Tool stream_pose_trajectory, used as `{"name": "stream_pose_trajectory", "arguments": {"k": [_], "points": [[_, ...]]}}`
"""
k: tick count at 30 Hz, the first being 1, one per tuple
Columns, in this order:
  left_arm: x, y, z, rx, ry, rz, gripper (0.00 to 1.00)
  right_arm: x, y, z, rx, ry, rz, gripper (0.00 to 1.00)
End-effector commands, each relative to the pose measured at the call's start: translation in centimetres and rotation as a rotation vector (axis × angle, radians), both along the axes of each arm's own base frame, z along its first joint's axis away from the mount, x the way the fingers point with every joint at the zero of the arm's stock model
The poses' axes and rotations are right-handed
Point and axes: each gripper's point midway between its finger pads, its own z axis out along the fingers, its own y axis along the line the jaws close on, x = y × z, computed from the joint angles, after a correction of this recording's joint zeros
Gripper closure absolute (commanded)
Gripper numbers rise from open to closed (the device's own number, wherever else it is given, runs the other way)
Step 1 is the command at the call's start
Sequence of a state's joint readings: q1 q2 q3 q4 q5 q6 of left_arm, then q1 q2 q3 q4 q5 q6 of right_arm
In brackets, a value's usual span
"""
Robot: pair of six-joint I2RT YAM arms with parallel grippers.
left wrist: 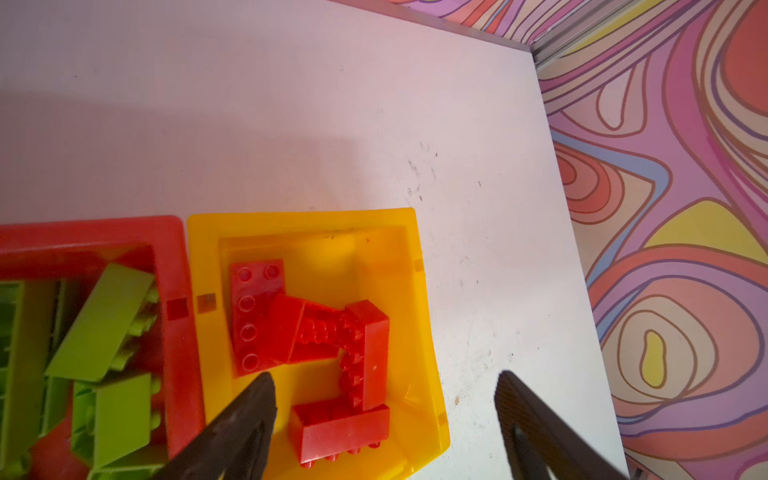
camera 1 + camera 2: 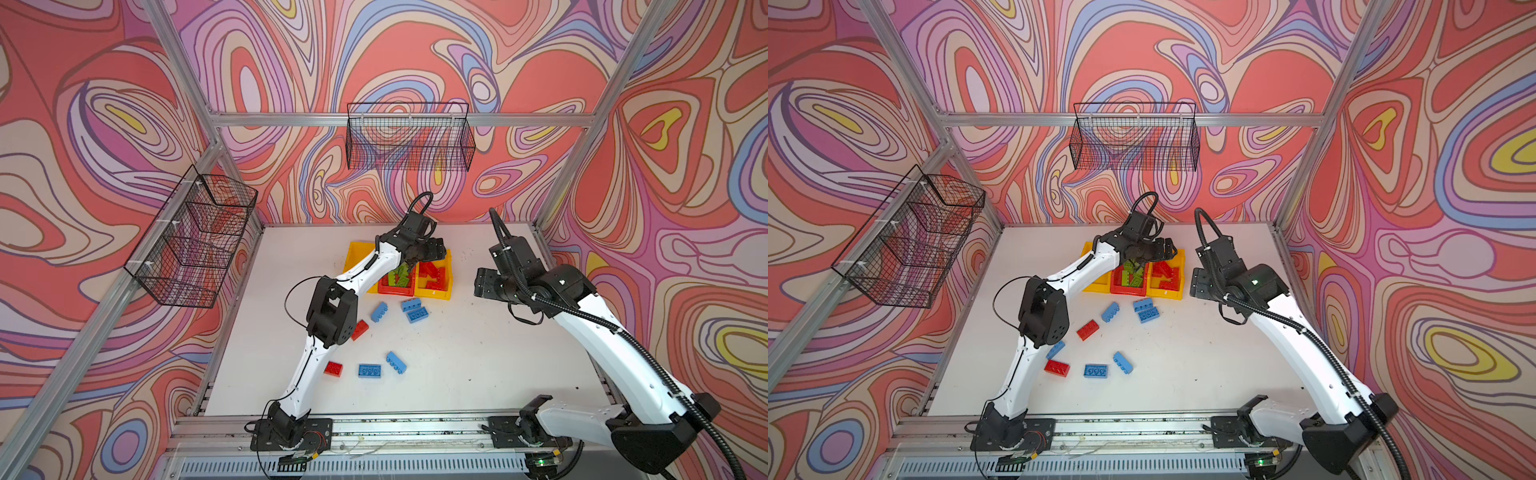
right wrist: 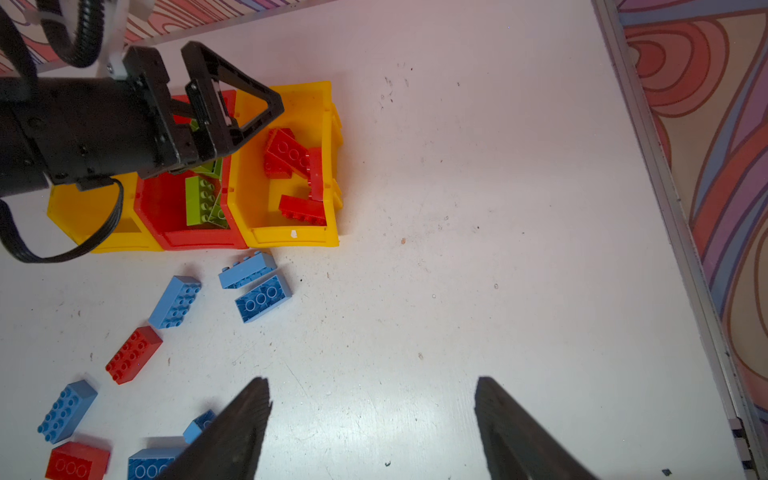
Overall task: Sort the legos into containers by color
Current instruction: 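Move the left gripper down to a red 2x2 brick and grasp it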
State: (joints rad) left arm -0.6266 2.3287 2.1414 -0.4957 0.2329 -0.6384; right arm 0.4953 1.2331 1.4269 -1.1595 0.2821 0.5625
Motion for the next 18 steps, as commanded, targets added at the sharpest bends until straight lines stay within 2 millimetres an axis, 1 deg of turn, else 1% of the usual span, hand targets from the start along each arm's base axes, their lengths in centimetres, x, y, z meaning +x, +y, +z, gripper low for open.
{"name": "stream_pose_trajectory", "arguments": {"k": [1, 3, 5, 6, 8, 10, 12, 13, 14, 17, 18], "points": [[-1.0, 2.4, 4.2, 0.018, -0.077, 0.031, 0.15, 0.0, 0.2, 1.1, 0.033, -0.022, 0.002, 0.19], [-2.3, 4.0, 5.1, 0.055, -0.099, 0.039, 0.14, 0.2, 0.7, 1.0, 0.048, -0.019, 0.021, 0.19], [-3.9, 6.4, 5.1, 0.122, -0.105, 0.062, 0.15, 0.5, 1.5, 0.8, 0.069, -0.015, 0.05, 0.18], [-4.8, 7.6, 4.5, 0.159, -0.097, 0.072, 0.15, 0.7, 1.9, 0.7, 0.078, -0.012, 0.062, 0.18], [-6.9, 10.3, 4.2, 0.226, -0.098, 0.094, 0.14, 1.1, 3.0, 0.4, 0.104, -0.001, 0.103, 0.16], [-9.1, 13.0, 3.0, 0.298, -0.079, 0.115, 0.15, 1.5, 4.1, 0.0, 0.129, 0.012, 0.146, 0.13], [-11.5, 15.7, 1.7, 0.368, -0.049, 0.139, 0.15, 1.9, 5.3, -0.3, 0.154, 0.024, 0.188, 0.09], [-12.8, 17.2, 1.0, 0.406, -0.025, 0.153, 0.14, 2.2, 5.8, -0.4, 0.164, 0.03, 0.204, 0.04], [-14.1, 18.6, 0.1, 0.446, -0.001, 0.164, 0.14, 2.5, 6.4, -0.6, 0.174, 0.035, 0.22, 0.02], [-17.4, 21.8, -2.3, 0.531, 0.073, 0.173, 0.14, 3.5, 7.9, -0.6, 0.203, 0.04, 0.261, 0.02], [-18.4, 22.5, -3.0, 0.552, 0.093, 0.17, 0.14, 3.7, 8.3, -0.6, 0.213, 0.043, 0.273, 0.02]]}}
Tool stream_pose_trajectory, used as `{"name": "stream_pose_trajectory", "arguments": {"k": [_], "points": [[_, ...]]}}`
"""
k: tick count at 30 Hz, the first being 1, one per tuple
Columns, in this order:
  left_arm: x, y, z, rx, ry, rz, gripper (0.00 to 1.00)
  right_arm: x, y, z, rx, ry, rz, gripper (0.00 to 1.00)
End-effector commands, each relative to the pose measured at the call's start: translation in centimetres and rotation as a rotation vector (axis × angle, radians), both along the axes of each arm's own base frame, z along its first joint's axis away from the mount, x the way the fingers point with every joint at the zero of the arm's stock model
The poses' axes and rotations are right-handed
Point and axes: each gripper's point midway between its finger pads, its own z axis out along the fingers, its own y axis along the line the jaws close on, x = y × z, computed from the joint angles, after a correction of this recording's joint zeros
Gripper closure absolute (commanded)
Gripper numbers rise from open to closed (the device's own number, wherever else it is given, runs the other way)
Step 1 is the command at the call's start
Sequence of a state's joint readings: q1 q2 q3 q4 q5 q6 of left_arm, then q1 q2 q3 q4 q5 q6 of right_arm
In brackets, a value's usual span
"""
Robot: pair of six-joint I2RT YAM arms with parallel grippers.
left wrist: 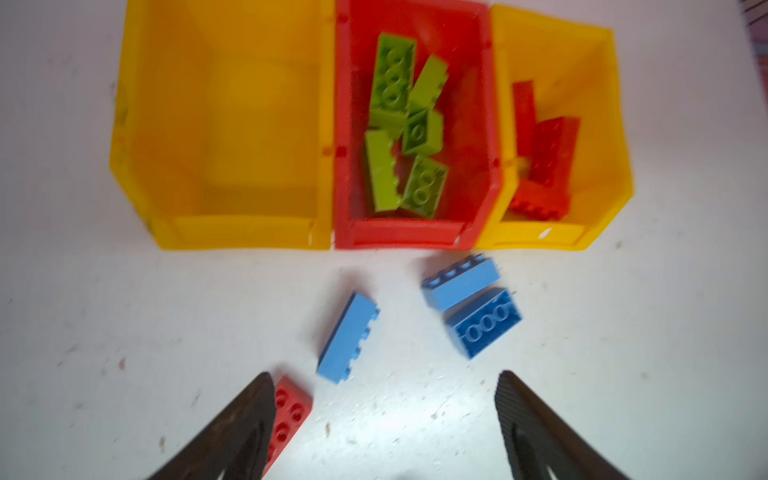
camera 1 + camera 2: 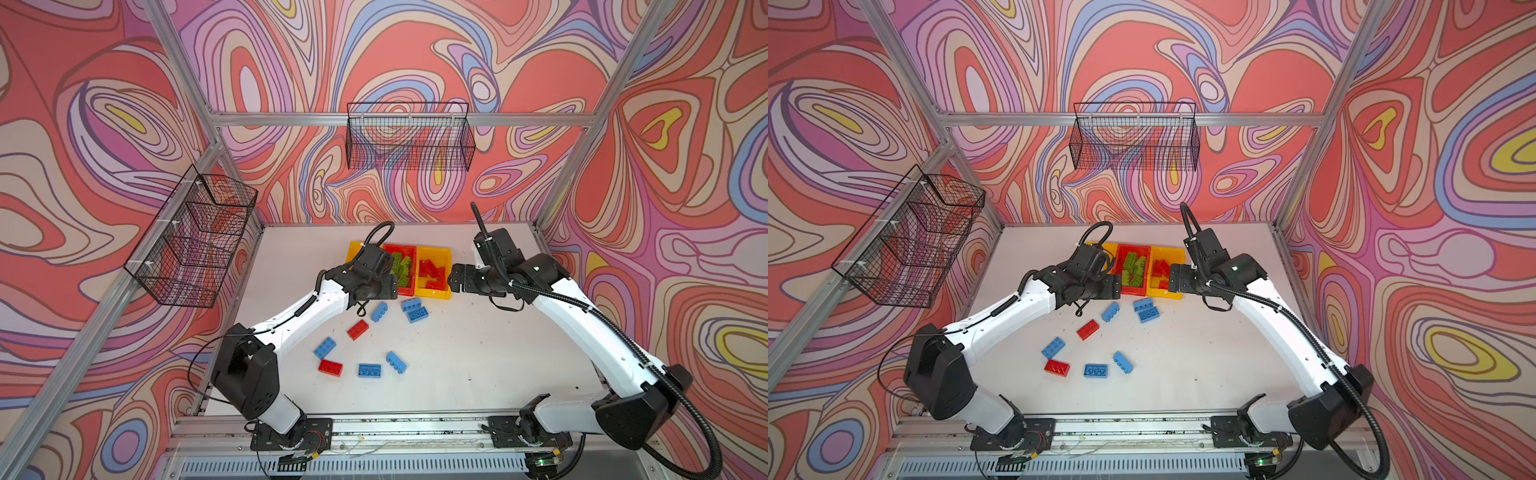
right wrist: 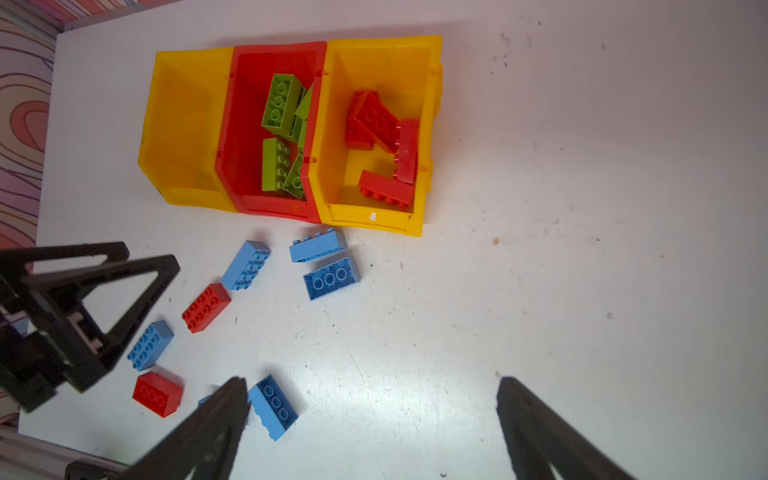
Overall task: Sort the legos into containers by color
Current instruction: 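Move the left gripper down to a red 2x2 brick and grasp it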
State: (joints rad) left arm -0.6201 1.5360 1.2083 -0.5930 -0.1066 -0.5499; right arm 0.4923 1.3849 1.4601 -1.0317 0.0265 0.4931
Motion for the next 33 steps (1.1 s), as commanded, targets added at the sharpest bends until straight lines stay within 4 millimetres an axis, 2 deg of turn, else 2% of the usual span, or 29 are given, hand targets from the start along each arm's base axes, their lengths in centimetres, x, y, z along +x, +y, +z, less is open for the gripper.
{"name": "stream_pose_trajectory", "arguments": {"k": [1, 5, 9, 14, 21, 26, 31, 33], "points": [[-3.7, 4.4, -3.7, 0.163, 0.114, 0.035, 0.14, 1.2, 2.5, 1.5, 0.08, -0.032, 0.08, 0.02], [-5.6, 5.6, -5.9, 0.204, 0.155, -0.006, 0.14, 1.9, 3.7, 1.3, 0.097, -0.017, 0.113, 0.02], [-5.9, 5.5, -7.5, 0.244, 0.188, -0.069, 0.14, 1.9, 4.1, 1.2, 0.104, -0.006, 0.126, 0.02], [-4.9, 5.4, -9.6, 0.288, 0.226, -0.114, 0.17, 1.6, 4.1, 1.4, 0.111, -0.002, 0.119, 0.02], [-3.5, 5.9, -11.9, 0.237, 0.277, -0.104, 0.23, 0.4, 2.5, 1.8, 0.092, -0.015, 0.072, 0.02], [-3.1, 5.7, -12.6, 0.213, 0.303, -0.112, 0.39, -0.3, 1.6, 1.7, 0.083, -0.02, 0.04, 0.02], [-3.6, 5.4, -13.4, 0.206, 0.35, -0.123, 0.65, -0.3, 1.3, 2.1, 0.085, -0.035, 0.024, 0.02], [-3.7, 5.4, -13.2, 0.198, 0.354, -0.114, 0.71, -0.1, 1.3, 2.3, 0.085, -0.042, 0.022, 0.02]]}}
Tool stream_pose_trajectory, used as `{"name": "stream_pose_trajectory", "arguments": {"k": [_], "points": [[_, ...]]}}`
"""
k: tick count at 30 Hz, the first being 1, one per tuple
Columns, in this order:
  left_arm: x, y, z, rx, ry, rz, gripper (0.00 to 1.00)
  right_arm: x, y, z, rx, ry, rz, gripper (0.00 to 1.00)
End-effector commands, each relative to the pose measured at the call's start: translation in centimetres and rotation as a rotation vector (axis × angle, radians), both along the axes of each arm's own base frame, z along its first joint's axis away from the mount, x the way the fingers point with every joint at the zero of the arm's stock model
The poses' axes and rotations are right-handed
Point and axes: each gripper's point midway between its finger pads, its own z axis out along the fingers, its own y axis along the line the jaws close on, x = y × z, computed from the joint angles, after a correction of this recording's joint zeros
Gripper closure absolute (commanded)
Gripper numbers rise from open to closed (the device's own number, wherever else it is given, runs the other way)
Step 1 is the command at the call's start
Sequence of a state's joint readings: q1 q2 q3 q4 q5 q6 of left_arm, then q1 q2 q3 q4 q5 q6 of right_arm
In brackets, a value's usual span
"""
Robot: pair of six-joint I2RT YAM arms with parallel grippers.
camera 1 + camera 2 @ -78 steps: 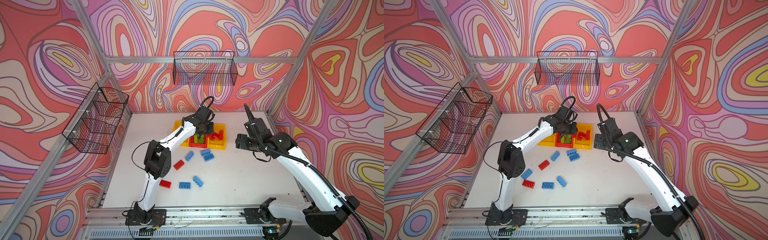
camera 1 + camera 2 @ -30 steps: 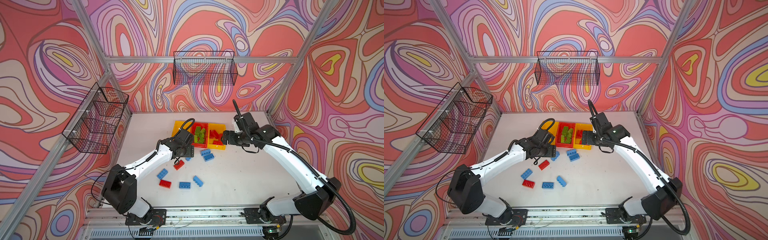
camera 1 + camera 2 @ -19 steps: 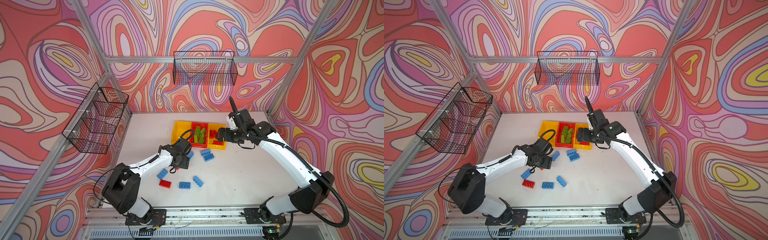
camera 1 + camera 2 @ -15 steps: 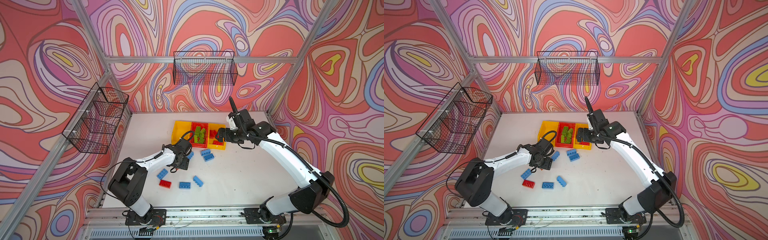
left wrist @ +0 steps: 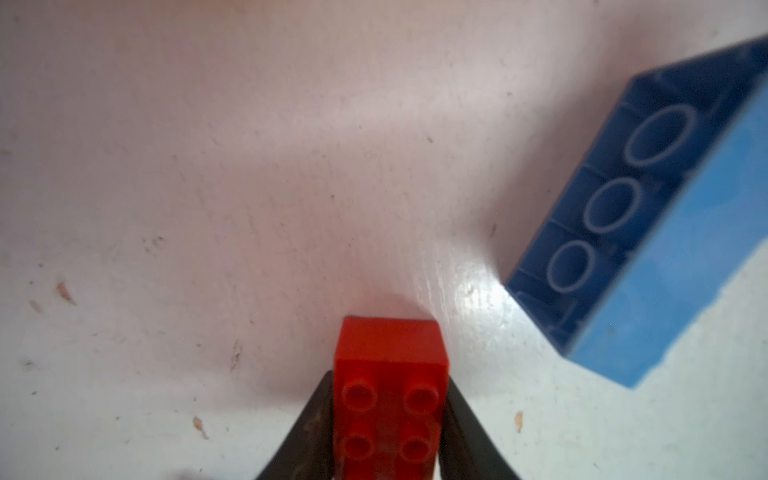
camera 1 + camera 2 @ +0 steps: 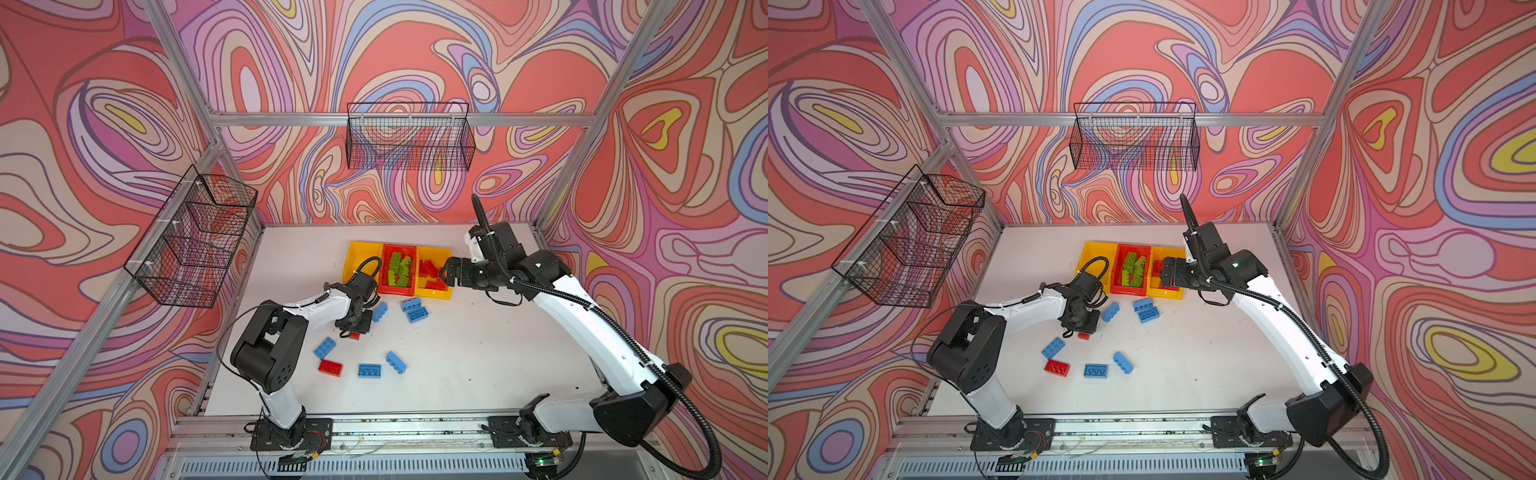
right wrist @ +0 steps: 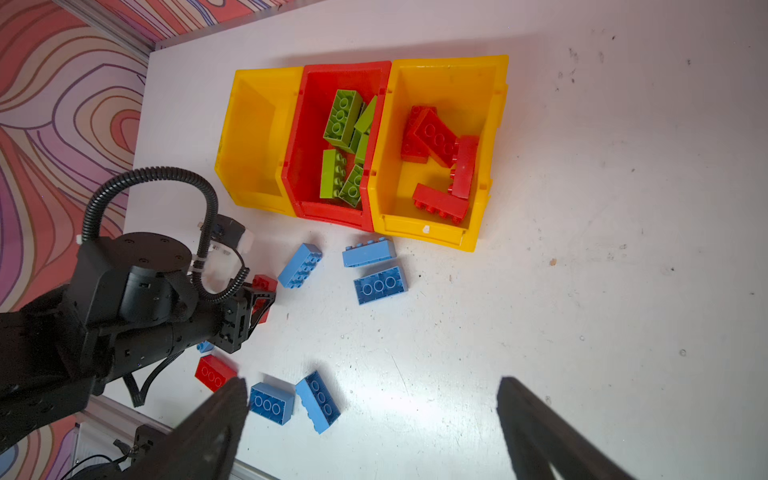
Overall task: Sort the legos into containers by color
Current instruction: 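Move the left gripper down to a red 2x2 brick and grasp it, then carry the red brick over the yellow bin of red bricks and open the left gripper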
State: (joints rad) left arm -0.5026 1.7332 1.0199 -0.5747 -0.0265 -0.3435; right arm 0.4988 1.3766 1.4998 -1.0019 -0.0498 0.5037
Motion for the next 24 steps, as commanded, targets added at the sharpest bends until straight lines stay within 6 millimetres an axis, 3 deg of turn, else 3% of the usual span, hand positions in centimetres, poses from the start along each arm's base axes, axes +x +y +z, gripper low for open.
{"name": "stream_pose_trajectory", "arguments": {"k": [1, 7, 12, 17, 24], "points": [[-0.2, -0.3, 0.1, -0.012, 0.027, 0.001, 0.72, -0.1, -0.5, 0.0, -0.013, -0.005, -0.023, 0.02], [0.1, 0.4, 2.2, 0.024, 0.014, 0.028, 0.77, 0.4, -0.4, 0.4, -0.027, -0.018, -0.02, 0.02], [1.3, -0.1, 6.2, -0.002, -0.037, 0.051, 0.78, 0.7, -0.7, 0.6, -0.045, -0.031, -0.027, 0.02], [4.1, -3.7, 10.6, -0.121, -0.106, 0.043, 0.78, 0.8, -1.3, 1.0, -0.066, -0.051, -0.04, 0.02], [8.0, -11.6, 15.3, -0.237, -0.183, -0.055, 0.78, 0.4, -2.5, 2.0, -0.082, -0.087, -0.072, 0.02]]}}
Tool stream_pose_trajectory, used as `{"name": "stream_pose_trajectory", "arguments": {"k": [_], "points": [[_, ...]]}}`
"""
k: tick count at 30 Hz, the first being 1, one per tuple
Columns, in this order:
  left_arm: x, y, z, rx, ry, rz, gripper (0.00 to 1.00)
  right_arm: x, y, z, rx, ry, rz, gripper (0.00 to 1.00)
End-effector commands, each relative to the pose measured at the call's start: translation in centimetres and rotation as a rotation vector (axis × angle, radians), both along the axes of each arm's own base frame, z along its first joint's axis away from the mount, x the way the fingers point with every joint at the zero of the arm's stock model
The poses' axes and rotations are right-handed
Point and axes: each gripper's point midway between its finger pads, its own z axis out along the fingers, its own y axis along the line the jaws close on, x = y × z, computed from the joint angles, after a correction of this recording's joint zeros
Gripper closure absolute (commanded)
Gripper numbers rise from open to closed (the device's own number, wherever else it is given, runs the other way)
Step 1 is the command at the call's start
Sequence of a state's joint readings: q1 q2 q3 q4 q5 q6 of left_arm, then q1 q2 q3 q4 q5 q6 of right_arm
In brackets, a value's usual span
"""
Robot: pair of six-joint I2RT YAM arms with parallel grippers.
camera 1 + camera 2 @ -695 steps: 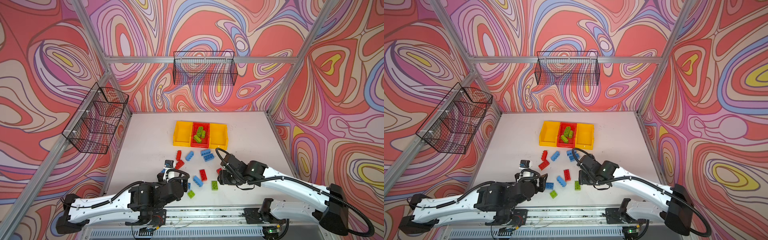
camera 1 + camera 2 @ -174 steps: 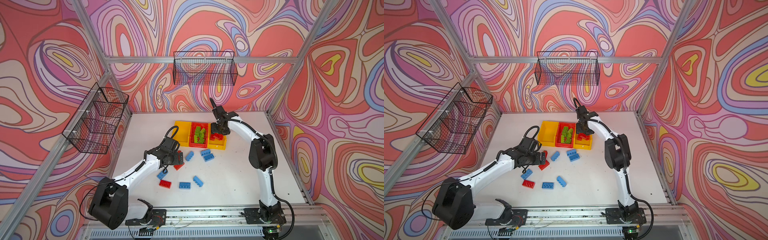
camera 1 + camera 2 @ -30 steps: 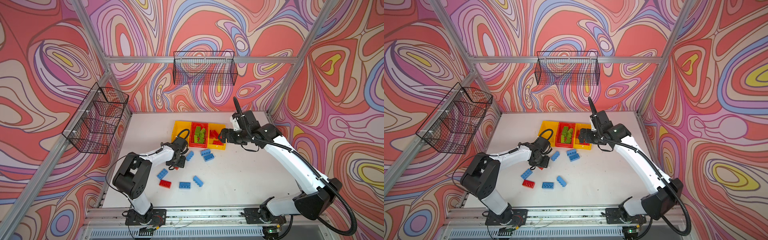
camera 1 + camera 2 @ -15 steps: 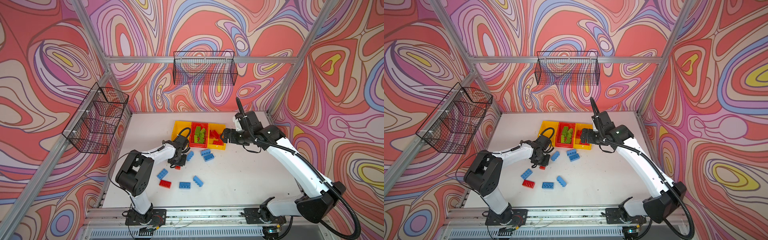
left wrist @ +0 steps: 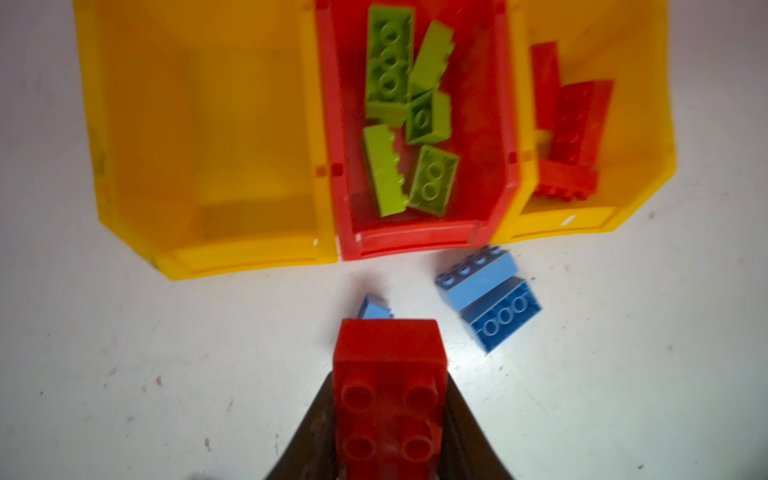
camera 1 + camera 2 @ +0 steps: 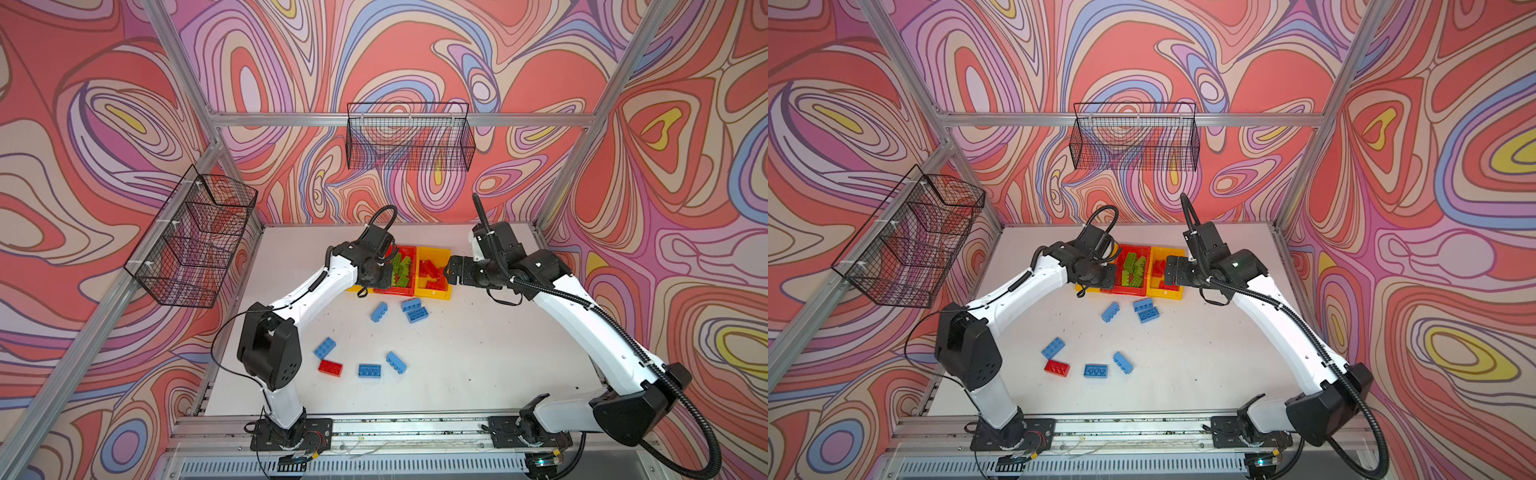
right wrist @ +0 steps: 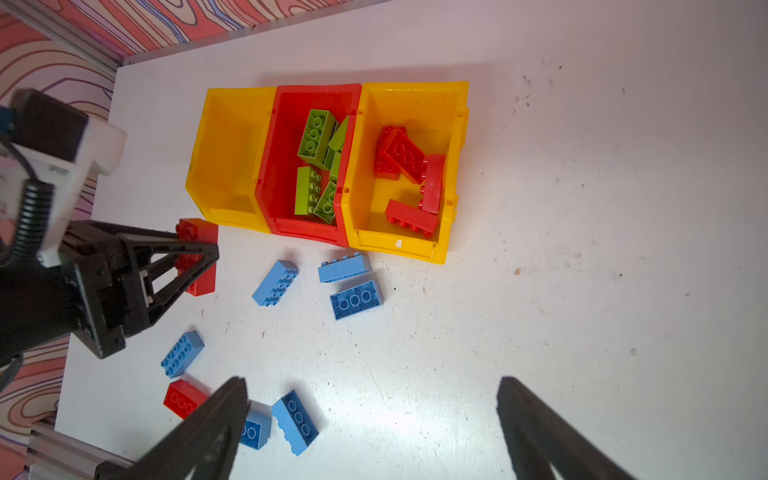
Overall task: Sort the legos into containers by color
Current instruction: 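Carry the red brick over the yellow bin of red bricks and open the left gripper, then move the left gripper to the red 2x4 brick nearest the robot and grasp it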
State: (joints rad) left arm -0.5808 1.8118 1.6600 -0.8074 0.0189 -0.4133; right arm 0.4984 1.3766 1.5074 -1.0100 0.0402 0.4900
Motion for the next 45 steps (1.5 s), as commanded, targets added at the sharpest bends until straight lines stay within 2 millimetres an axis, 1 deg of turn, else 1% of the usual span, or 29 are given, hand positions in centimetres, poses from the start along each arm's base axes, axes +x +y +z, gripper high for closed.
{"name": "stream_pose_trajectory", "arguments": {"k": [1, 4, 7, 8, 11, 14, 17, 25, 27, 28, 31, 33, 34, 36, 38, 40, 41, 42, 43, 45], "points": [[0.1, -3.2, -0.4, -0.023, 0.054, -0.049, 0.78, -0.3, -1.4, 1.9, -0.018, -0.055, -0.033, 0.02], [1.7, -6.4, 0.1, -0.079, 0.039, -0.081, 0.77, -0.7, -2.0, 2.2, -0.022, -0.065, -0.052, 0.02], [3.0, -9.5, 0.1, -0.141, 0.039, -0.114, 0.77, -1.1, -2.6, 2.2, -0.022, -0.071, -0.072, 0.02], [3.4, -10.6, -0.2, -0.157, 0.041, -0.124, 0.77, -1.2, -2.8, 2.2, -0.021, -0.072, -0.076, 0.02], [4.6, -12.7, -1.1, -0.209, 0.044, -0.131, 0.76, -1.4, -3.1, 2.3, -0.015, -0.076, -0.09, 0.02], [5.7, -14.0, -2.0, -0.247, 0.045, -0.121, 0.76, -1.7, -3.4, 2.2, -0.016, -0.074, -0.1, 0.02], [6.6, -14.6, -3.0, -0.256, 0.039, -0.108, 0.75, -1.9, -3.7, 2.2, -0.018, -0.073, -0.11, 0.02], [8.1, -16.1, -4.9, -0.287, 0.039, -0.093, 0.71, -1.9, -4.3, 2.5, -0.039, -0.071, -0.122, 0.02], [8.5, -16.4, -5.3, -0.292, 0.04, -0.088, 0.68, -1.9, -4.3, 2.6, -0.043, -0.072, -0.122, 0.02], [8.6, -16.5, -5.3, -0.295, 0.038, -0.087, 0.62, -1.9, -4.3, 2.7, -0.045, -0.072, -0.122, 0.02], [9.1, -16.7, -5.4, -0.299, 0.031, -0.08, 0.38, -1.9, -4.4, 2.9, -0.049, -0.073, -0.121, 0.02], [9.2, -16.7, -5.1, -0.303, 0.021, -0.078, 0.27, -1.8, -4.5, 3.0, -0.052, -0.073, -0.121, 0.02], [9.3, -16.7, -4.8, -0.305, 0.013, -0.078, 0.23, -1.8, -4.5, 3.0, -0.052, -0.073, -0.121, 0.02], [9.3, -16.5, -3.9, -0.306, 0.001, -0.072, 0.22, -1.8, -4.4, 3.1, -0.055, -0.073, -0.114, 0.02], [9.0, -16.1, -2.6, -0.306, -0.011, -0.067, 0.22, -1.8, -4.3, 3.0, -0.061, -0.07, -0.098, 0.02], [8.5, -15.2, -1.6, -0.294, -0.019, -0.048, 0.22, -1.6, -4.0, 3.0, -0.064, -0.07, -0.082, 0.02], [8.2, -14.5, -0.9, -0.282, -0.027, -0.034, 0.22, -1.5, -3.8, 3.0, -0.065, -0.069, -0.069, 0.02], [7.7, -13.6, -1.0, -0.26, -0.025, -0.018, 0.22, -1.4, -3.6, 3.0, -0.064, -0.068, -0.058, 0.02], [7.1, -12.6, -0.5, -0.24, -0.032, 0.001, 0.22, -1.3, -3.3, 3.0, -0.063, -0.068, -0.042, 0.02], [5.5, -10.1, -0.3, -0.189, -0.031, 0.053, 0.22, -1.0, -2.7, 2.8, -0.057, -0.063, -0.011, 0.02]]}}
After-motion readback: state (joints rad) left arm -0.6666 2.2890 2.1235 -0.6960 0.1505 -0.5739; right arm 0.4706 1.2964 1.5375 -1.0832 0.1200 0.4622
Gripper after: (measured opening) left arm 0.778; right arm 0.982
